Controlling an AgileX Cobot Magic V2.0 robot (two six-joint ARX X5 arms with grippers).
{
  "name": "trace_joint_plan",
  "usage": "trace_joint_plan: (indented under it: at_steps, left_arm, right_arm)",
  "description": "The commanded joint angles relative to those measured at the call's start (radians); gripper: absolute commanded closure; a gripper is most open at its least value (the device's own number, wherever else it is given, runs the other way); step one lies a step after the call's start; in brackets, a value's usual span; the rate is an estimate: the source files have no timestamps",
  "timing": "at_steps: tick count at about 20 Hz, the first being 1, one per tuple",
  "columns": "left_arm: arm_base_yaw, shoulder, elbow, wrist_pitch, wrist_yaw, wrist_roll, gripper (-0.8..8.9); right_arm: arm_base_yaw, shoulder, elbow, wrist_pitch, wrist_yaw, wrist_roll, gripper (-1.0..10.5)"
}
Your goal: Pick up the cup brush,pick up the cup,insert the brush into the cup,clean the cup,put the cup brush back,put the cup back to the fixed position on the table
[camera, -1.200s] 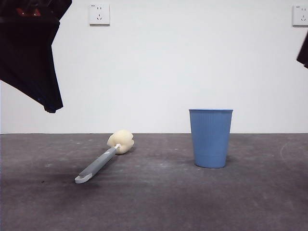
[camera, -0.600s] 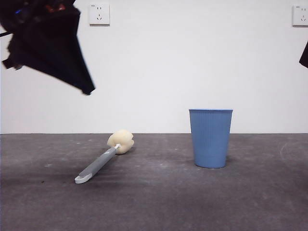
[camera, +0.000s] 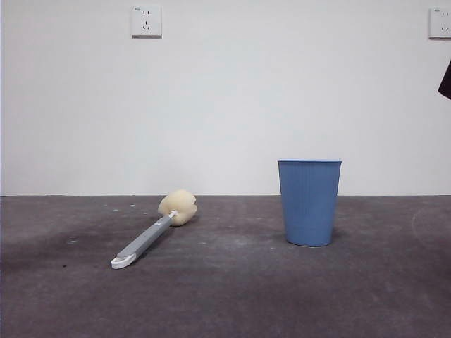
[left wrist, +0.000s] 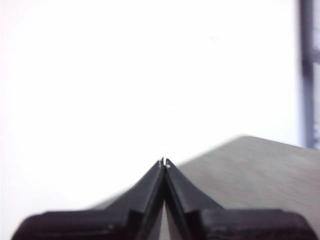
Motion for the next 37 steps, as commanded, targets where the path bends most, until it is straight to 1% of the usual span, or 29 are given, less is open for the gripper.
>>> trace_joint_plan:
  at_steps: [1,4,6,9,13,14,15,18,22,37]
  left_arm:
    - [0.115,-0.127,-0.112,0.003,-0.003,0.02,8.17]
    - [0.257,-0.317,-0.294,0.003,-0.009,0.02,8.17]
    - [0.332,-0.441,-0.427,0.002,-0.013,0.02,8.17]
    - [0.391,-0.596,-0.605,0.003,-0.026,-0.013,8.17]
    - [0.426,-0.714,-0.776,-0.002,-0.032,-0.098,8.17]
    - [0.429,-0.728,-0.795,-0.018,-0.032,-0.115,8.17]
    - [0.43,-0.74,-0.794,-0.078,-0.032,-0.121,8.17]
    - [0.43,-0.756,-0.794,-0.185,-0.031,-0.122,8.17]
    - [0.43,-0.798,-0.794,-0.389,-0.031,-0.137,8.17]
    - [0.43,-0.809,-0.794,-0.381,-0.031,-0.137,8.17]
  right_arm:
    - [0.002,-0.001,0.007,0.003,0.003,0.005,9.5]
    - [0.002,-0.001,0.007,0.003,0.003,0.005,9.5]
    - [0.002,-0.001,0.007,0.003,0.003,0.005,9.5]
    - [0.002,-0.001,0.007,0.003,0.003,0.006,9.5]
    - [0.002,-0.001,0.007,0.003,0.003,0.005,9.5]
    - [0.002,-0.001,0.007,0.003,0.003,0.005,9.5]
    - [0.002,-0.001,0.007,0.003,0.003,0.005,9.5]
    - [0.002,-0.001,0.007,0.003,0.003,0.005,9.5]
    - [0.002,-0.001,0.007,0.003,0.003,0.005,9.5]
    - [0.002,-0.001,0.007,0.003,0.003,0.005,9.5]
